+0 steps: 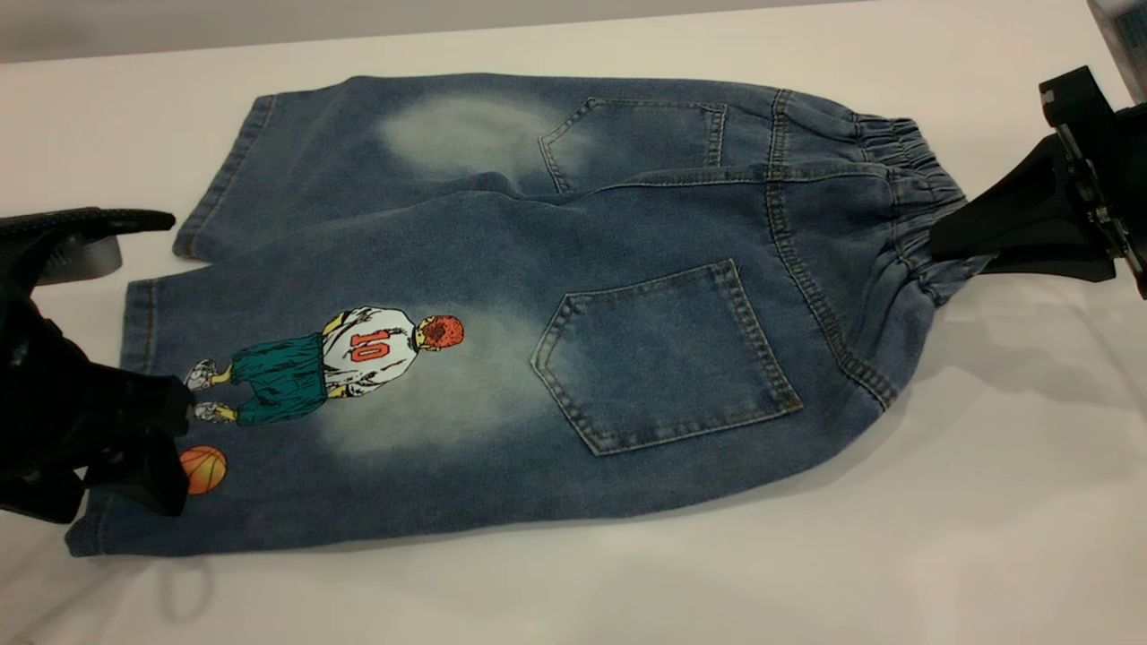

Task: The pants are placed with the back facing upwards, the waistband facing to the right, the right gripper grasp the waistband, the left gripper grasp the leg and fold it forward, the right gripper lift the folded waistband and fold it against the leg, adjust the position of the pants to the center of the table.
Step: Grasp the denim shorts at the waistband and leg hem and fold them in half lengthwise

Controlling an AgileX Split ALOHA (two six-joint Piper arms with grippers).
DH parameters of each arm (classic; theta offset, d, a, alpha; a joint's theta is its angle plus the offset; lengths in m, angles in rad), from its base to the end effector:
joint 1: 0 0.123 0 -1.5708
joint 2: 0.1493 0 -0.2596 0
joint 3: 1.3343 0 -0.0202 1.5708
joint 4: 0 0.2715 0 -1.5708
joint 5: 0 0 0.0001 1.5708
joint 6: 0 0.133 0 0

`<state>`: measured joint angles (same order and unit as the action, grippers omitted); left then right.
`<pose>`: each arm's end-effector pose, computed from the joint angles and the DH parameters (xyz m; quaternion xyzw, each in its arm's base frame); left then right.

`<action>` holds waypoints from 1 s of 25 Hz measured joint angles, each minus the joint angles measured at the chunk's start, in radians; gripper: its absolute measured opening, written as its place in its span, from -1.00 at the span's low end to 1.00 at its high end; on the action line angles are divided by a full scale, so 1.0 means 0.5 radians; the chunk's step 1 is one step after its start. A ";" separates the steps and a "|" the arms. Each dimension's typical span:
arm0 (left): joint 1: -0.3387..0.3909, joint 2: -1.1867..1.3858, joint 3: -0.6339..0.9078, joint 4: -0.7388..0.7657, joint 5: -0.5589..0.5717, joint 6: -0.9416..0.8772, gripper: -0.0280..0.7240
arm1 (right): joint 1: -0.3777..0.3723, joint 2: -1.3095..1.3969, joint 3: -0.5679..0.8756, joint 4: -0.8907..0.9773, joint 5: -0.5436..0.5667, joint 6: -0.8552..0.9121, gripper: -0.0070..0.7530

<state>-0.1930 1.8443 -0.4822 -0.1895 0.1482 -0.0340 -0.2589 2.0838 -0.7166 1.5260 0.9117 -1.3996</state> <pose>0.2199 -0.0468 -0.0255 -0.0131 0.9970 -0.0290 0.0706 0.2934 0.0310 -0.0059 0.1081 0.8870 0.4269 0.1391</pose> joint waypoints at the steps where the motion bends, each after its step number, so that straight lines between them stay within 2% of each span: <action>1: 0.000 0.000 0.000 -0.002 0.000 0.001 0.45 | 0.000 0.000 0.000 0.000 0.000 -0.002 -0.87; 10: 0.000 0.000 0.000 -0.009 0.002 -0.009 0.38 | 0.000 0.000 0.000 0.000 0.000 -0.010 -0.87; 25: 0.000 0.100 0.000 -0.009 -0.003 -0.064 0.37 | 0.000 0.000 0.000 0.000 0.000 -0.017 -0.87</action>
<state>-0.1930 1.8945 -0.4822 -0.1938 0.1469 -0.0660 -0.2589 2.0838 -0.7166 1.5260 0.9117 -1.4081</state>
